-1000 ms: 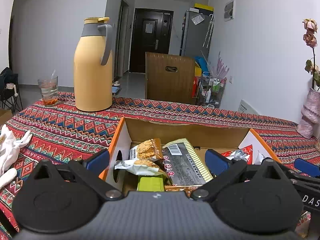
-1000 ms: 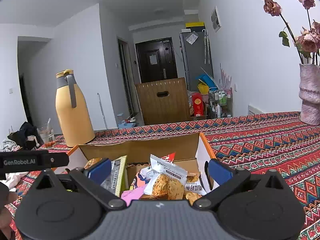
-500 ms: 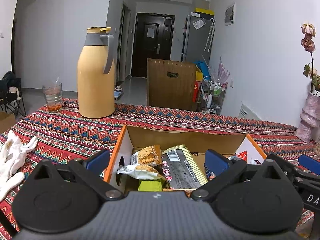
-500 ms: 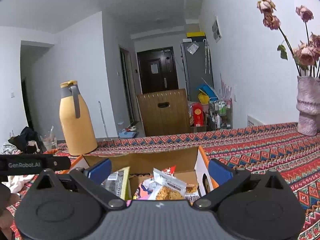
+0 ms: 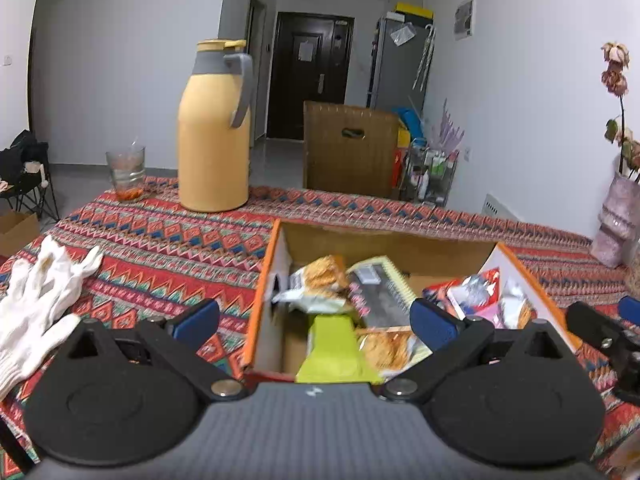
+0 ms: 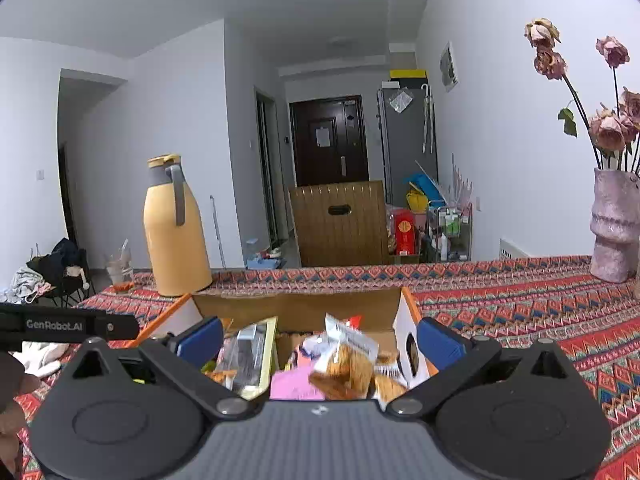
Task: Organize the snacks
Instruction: 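Withdraw both grippers from the box back to the loose packets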
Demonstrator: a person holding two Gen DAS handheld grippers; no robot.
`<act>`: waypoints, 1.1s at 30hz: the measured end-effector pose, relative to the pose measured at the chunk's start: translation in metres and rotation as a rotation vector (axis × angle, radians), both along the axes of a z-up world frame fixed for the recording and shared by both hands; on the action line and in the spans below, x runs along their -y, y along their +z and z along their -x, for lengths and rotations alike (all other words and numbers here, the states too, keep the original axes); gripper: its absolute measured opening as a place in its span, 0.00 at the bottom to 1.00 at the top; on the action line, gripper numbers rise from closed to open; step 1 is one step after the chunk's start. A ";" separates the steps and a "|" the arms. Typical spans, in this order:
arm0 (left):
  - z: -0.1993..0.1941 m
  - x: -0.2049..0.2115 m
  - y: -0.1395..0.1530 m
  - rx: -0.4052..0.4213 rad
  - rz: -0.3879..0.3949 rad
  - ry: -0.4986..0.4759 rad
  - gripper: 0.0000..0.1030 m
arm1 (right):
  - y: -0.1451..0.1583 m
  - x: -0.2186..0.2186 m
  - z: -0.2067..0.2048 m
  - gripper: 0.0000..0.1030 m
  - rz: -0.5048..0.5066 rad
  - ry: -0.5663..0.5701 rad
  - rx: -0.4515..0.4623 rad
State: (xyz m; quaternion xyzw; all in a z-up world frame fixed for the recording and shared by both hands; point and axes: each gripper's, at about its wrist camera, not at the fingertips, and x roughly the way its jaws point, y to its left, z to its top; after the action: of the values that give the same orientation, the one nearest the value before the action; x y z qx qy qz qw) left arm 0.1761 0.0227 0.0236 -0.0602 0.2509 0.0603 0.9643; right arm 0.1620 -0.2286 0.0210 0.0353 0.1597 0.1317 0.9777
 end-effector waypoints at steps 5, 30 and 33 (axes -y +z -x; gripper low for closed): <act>0.012 -0.008 -0.008 -0.026 -0.003 0.006 1.00 | -0.007 0.002 0.013 1.00 0.013 -0.001 -0.030; 0.030 -0.004 -0.054 -0.080 -0.008 -0.051 1.00 | -0.057 0.015 0.040 1.00 0.050 -0.050 -0.217; 0.027 -0.004 -0.059 -0.097 -0.002 -0.057 1.00 | -0.058 0.014 0.040 1.00 0.058 -0.051 -0.226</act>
State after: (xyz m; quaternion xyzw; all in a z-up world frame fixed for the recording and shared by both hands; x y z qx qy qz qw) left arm 0.1490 0.0269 -0.0352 -0.0489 0.2990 0.0362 0.9523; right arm 0.1220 -0.2422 -0.0371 0.0255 0.2719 0.0974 0.9570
